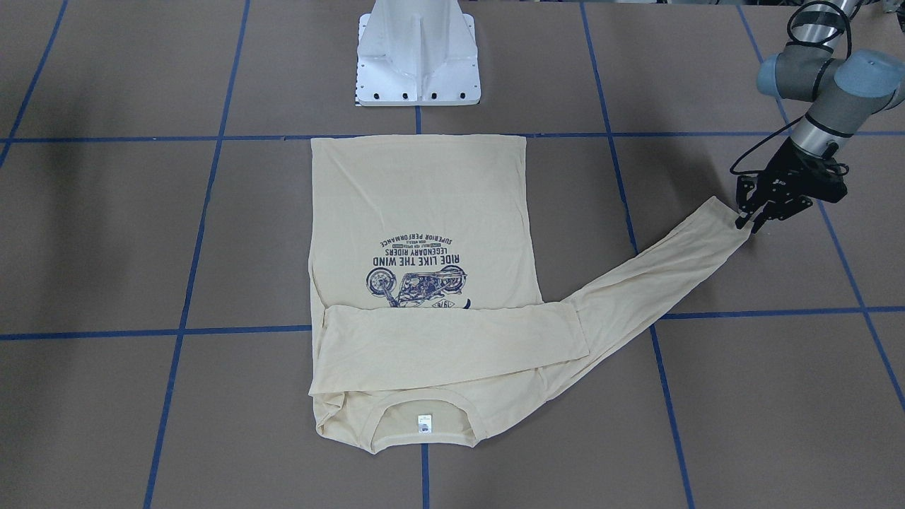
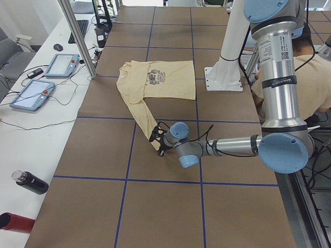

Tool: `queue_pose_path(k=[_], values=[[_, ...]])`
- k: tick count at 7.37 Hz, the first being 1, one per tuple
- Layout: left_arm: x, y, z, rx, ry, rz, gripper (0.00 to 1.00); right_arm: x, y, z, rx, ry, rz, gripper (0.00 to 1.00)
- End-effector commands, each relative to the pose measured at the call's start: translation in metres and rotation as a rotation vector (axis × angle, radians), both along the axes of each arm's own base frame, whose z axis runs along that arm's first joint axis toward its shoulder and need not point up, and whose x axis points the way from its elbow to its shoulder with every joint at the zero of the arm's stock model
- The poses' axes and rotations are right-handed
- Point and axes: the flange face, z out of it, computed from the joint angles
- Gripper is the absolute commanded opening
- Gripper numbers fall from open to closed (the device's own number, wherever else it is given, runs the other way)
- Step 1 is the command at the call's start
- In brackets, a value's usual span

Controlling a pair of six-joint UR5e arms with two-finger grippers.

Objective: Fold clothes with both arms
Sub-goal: 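Move the left gripper to the other sleeve cuff and grasp it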

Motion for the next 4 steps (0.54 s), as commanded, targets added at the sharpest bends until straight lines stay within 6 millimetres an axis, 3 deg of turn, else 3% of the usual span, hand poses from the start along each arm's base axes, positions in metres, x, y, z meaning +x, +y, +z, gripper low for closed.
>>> queue_pose_path(k=[1,4], values=[[-0.002,0.001,-0.003,0.006,0.006,0.002,0.0,0.0,-0.001,0.0,0.0,0.0,0.001,0.99],[-0.003,0.005,-0.031,0.01,0.066,0.061,0.0,0.0,-0.001,0.0,-0.001,-0.001,0.002,0.99]])
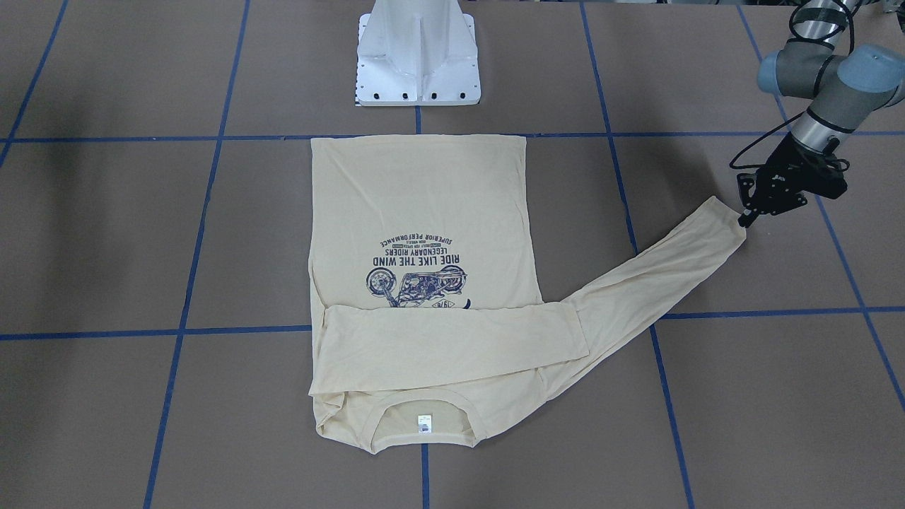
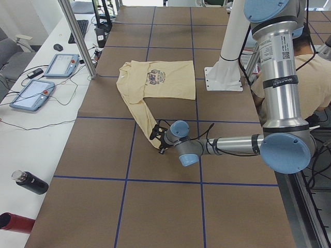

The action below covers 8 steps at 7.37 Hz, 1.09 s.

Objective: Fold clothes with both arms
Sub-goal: 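Move the left gripper to the other sleeve cuff and grasp it, then carry the sleeve across the shirt body with the left gripper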

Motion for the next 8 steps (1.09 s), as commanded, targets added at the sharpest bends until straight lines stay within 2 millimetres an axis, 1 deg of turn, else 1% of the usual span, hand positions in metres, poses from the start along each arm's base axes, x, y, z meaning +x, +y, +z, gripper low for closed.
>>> queue_pose_path(k=[1,2,3,6,7,8], values=[[0.002,-0.003,-0.03,-0.012,0.037,0.044,0.0,0.0,-0.001,0.0,0.0,0.0,0.002,0.99],[0.005,-0.015,-0.062,-0.037,0.029,0.042,0.0,0.0,-0.002,-0.001,0.001,0.0,0.002,0.99],[0.016,-0.029,-0.116,-0.056,0.014,0.042,0.0,0.0,-0.002,-0.002,0.003,0.0,0.002,0.99],[0.056,-0.076,-0.315,-0.127,-0.037,0.037,0.0,-0.001,-0.004,0.001,-0.002,0.0,0.002,0.99],[0.071,-0.092,-0.377,-0.16,-0.055,0.04,0.0,-0.001,-0.004,0.001,-0.001,0.001,0.0,0.99],[0.082,-0.101,-0.435,-0.203,-0.07,0.039,0.0,-0.001,-0.004,0.001,-0.001,0.001,0.0,0.99]])
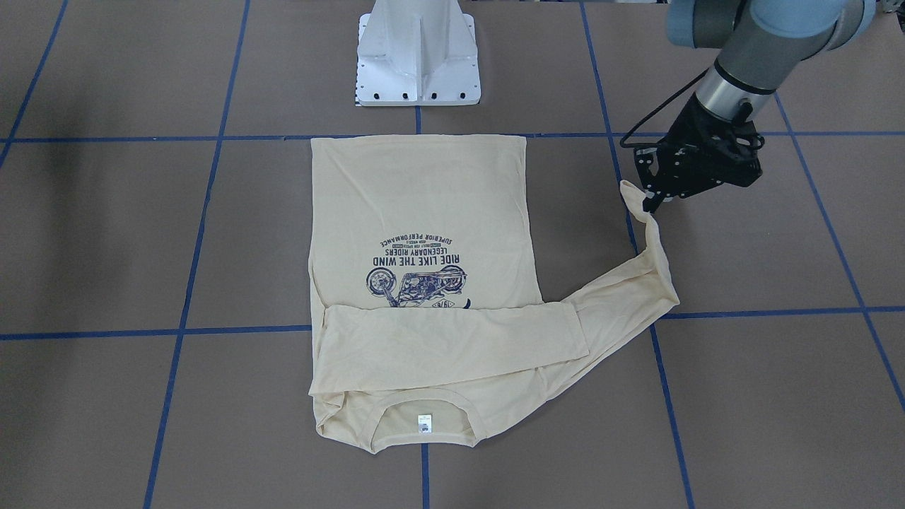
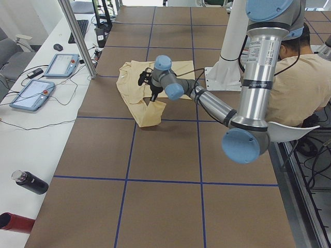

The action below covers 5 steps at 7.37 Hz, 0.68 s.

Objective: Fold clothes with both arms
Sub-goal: 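Carry the sleeve across the shirt body with the left gripper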

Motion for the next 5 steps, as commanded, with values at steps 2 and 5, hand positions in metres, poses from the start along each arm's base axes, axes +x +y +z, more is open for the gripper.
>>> queue_pose_path(k=[2,5], values=[[0.032,-0.022,-0.144,-0.117,0.044,-0.032,0.0,0.0,-0.001,0.001,-0.002,0.0,0.0,0.99],[0.101,-0.099,-0.243,-0.232,0.011,-0.077,0.0,0.0,-0.001,0.001,-0.003,0.0,0.001,0.99]])
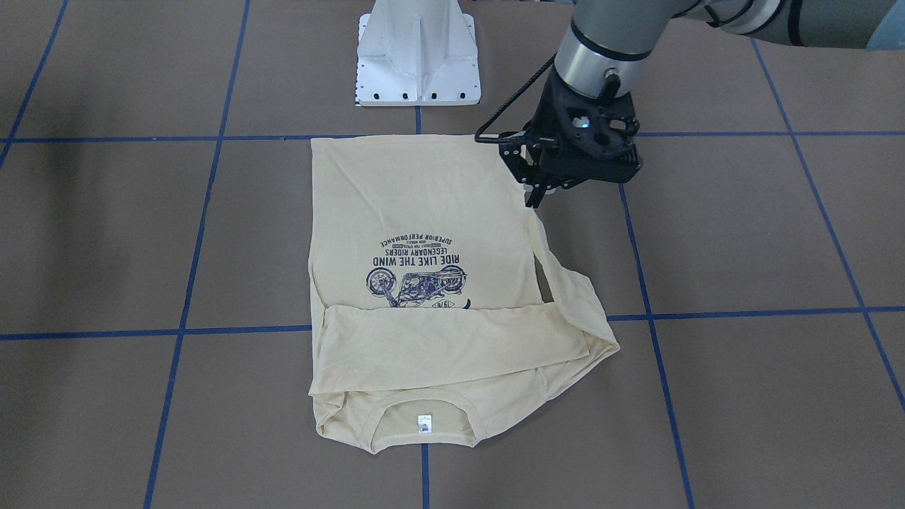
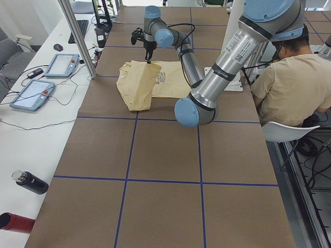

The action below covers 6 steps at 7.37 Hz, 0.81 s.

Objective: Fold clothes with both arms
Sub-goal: 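Carry the sleeve across the shirt body with the left gripper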

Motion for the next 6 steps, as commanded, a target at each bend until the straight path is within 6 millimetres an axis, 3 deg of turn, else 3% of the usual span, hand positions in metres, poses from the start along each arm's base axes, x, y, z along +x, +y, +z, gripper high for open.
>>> queue_pose_path(k=[1,2,4,5,6], values=[[0.067,-0.063,-0.075,-0.138,-0.043,-0.05,0.0,0.0,0.0,0.0,-0.001,0.0,0.0,0.99],[0.11,-0.075,-0.093,-0.192,-0.046,-0.064,0.0,0.0,-0.001,0.0,-0.001,0.0,0.0,0.99],[0.19,-0.084,-0.069,-0.235,-0.076,-0.112,0.0,-0.001,-0.002,0.003,-0.005,0.001,-0.001,0.99],[0.224,-0.086,-0.055,-0.268,-0.069,-0.166,0.0,0.0,-0.001,0.002,-0.004,-0.001,0.0,0.99],[0.248,-0.086,-0.056,-0.312,-0.044,-0.216,0.0,0.0,-0.002,0.003,-0.005,0.001,0.0,0.99]])
